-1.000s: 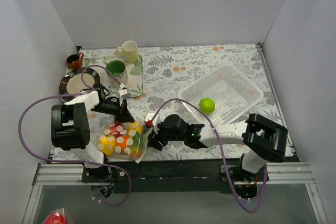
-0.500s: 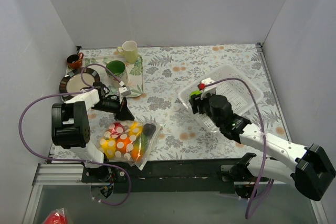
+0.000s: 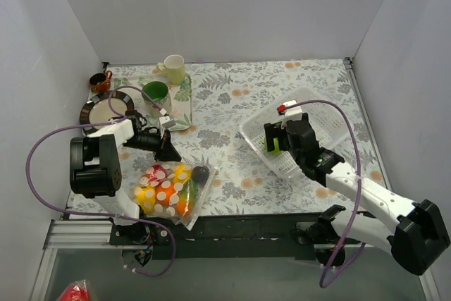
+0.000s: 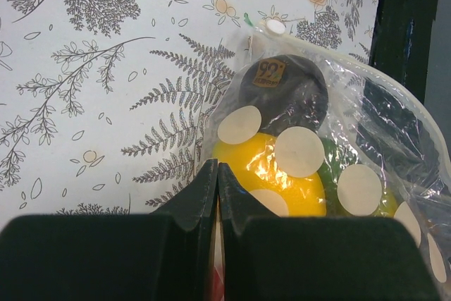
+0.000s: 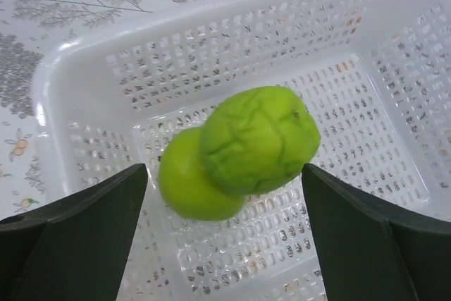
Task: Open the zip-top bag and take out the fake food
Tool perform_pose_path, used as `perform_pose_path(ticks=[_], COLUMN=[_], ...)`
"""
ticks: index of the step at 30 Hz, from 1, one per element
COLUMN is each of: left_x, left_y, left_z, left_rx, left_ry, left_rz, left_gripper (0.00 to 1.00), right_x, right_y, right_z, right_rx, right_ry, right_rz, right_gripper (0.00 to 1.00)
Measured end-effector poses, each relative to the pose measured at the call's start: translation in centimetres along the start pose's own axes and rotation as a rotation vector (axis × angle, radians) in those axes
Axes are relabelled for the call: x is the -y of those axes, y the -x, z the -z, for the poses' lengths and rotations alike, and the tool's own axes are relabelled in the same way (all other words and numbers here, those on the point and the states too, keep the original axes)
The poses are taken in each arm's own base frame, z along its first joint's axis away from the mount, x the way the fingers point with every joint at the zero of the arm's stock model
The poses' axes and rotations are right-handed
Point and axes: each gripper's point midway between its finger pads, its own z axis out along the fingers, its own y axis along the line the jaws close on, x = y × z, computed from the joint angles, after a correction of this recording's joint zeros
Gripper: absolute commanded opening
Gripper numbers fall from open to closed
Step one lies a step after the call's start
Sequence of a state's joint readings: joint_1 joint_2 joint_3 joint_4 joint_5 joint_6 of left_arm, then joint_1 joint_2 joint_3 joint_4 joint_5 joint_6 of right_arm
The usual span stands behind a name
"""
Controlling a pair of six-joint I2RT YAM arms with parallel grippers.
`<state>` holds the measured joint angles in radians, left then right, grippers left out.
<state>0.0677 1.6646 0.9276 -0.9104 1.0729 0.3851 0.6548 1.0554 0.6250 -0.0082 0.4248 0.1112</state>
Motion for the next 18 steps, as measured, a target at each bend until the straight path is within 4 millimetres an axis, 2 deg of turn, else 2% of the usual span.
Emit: perform_pose_path(ticks=[3,6,8,9,11,12,15,18], left_x=[0.0,-0.1,-0.1,-0.1,-0.1,-0.2,-0.2,-0.2], left_y=[-0.1,-0.2,-0.2,-0.2,-0.3,-0.3,-0.4,-0.4], left_z=[-0.1,-0.2,-0.3,-0.3,-0.3,-0.4,-0.4,-0.4], left_rx=[0.003,0.004,0.005,0.005,0.004,0.004,0.003,0.003], left_ry=[-0.007,-0.012,-0.013,-0.014,-0.016,-0.017,-0.018,-0.016], left_rz=[0.008,0.015,0.017,0.018,0.022,0.025,0.031,0.032], left_gripper=[0.00,0.00,0.00,0.00,0.00,0.00,0.00,0.00], right_x=[-1.7,-5.0,-7.3,-8.8,-11.4,-12.9,-16.8,-19.1], right_y=[1.9,3.3,3.7,3.6,2.9,2.4,-0.1,-3.7], right_z=[1.7,3.5,4.8,5.6,6.9,7.6,8.8,8.8], right_rx=[0.074,0.127,0.148,0.159,0.168,0.169,0.151,0.084], right_ry=[0.043,0.113,0.171,0.215,0.301,0.353,0.497,0.585], right_rz=[0.043,0.115,0.171,0.201,0.263,0.288,0.341,0.378], right_gripper=[0.98,0.97,0.90,0.77,0.61,0.40,0.02,0.01])
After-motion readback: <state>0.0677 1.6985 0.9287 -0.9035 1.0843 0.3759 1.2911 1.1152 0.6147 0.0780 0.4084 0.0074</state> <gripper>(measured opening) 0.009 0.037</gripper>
